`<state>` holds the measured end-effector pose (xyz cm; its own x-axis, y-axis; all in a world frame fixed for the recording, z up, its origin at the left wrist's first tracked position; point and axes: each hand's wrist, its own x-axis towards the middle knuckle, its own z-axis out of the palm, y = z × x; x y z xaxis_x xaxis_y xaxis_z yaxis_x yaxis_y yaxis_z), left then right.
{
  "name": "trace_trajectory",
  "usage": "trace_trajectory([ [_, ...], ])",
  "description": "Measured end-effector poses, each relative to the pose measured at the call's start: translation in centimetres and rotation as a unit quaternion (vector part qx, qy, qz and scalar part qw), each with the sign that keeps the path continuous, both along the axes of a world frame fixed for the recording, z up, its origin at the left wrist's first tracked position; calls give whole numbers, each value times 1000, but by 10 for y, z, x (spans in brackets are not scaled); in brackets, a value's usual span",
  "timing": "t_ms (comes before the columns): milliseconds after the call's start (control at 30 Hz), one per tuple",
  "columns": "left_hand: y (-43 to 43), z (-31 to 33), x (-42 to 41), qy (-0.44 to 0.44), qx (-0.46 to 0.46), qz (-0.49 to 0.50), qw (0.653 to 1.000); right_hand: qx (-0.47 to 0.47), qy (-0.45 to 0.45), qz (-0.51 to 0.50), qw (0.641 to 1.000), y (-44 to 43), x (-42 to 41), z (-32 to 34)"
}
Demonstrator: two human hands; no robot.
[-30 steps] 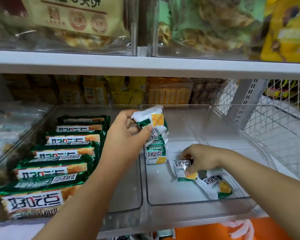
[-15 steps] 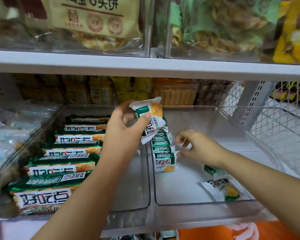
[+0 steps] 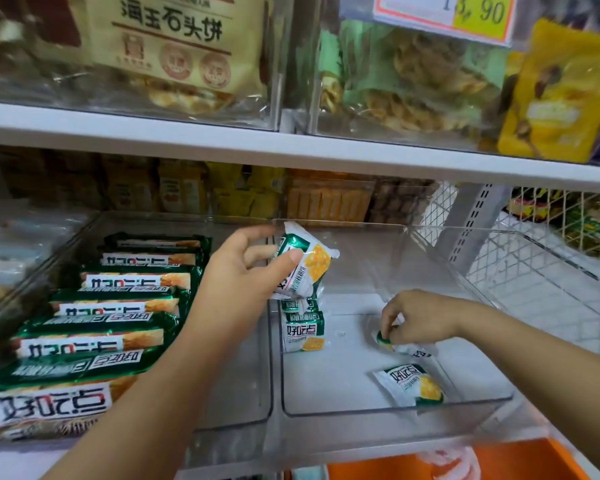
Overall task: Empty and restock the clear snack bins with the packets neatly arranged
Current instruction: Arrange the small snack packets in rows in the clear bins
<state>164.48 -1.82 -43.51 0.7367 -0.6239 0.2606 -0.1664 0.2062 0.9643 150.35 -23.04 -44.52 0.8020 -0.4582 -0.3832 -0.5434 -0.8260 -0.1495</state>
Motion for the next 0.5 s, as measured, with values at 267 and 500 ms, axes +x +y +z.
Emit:
trace_trajectory([
  [267,1,2,1,19,-15,14,1000,343,-211,-139,905,12,3,13],
  [500,4,1,5,-41,18,33,998,283,-345,-83,891,40,-8,39],
])
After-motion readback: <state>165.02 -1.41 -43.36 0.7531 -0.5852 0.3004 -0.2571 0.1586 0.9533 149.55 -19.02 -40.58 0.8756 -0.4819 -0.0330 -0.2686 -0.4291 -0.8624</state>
